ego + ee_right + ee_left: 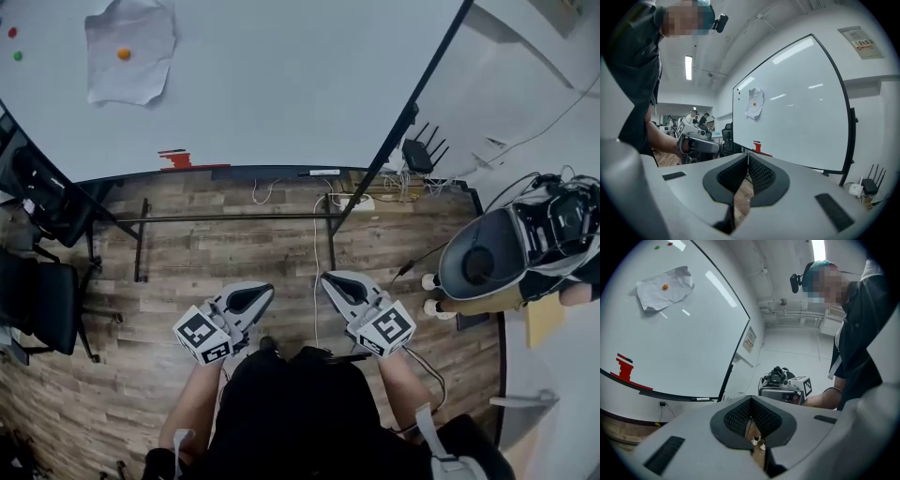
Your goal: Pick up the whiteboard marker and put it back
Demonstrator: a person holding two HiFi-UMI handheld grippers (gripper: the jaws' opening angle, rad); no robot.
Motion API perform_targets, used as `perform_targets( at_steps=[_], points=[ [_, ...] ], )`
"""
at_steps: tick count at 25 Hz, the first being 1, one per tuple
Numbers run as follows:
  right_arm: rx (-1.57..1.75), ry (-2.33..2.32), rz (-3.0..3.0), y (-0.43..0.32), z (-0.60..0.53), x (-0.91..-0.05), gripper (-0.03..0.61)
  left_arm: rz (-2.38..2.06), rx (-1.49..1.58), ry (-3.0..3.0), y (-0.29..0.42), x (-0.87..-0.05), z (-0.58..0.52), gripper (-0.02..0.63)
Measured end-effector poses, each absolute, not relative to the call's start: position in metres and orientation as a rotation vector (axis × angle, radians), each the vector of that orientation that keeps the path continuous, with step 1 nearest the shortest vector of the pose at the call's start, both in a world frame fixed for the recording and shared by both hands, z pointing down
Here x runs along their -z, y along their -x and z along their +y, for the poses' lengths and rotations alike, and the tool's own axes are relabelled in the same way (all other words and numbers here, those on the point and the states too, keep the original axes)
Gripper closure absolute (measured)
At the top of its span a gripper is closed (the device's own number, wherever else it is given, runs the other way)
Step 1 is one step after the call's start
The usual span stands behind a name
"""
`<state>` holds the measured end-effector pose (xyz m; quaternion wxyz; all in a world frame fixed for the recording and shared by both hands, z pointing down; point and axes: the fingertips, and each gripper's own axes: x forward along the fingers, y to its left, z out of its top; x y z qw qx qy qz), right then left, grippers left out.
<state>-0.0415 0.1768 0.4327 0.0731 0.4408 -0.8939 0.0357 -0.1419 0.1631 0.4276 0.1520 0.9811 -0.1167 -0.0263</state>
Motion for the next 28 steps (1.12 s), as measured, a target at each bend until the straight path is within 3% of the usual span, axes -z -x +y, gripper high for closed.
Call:
perform_targets(
  at_steps=[20, 28],
  points=[
    [-0.134, -1.253, -2.672, -0.037, 0.014, -0.453, 0.557, -0.388, -0.018, -2.725, 0.065, -0.459, 0.008, 0.606],
    [0.017, -1.062, -2.583, -0.074, -0.047, -0.456, 0.557, -0.44, -0.049, -2.733, 0.014, -0.443, -0.054, 0.606]
  ],
)
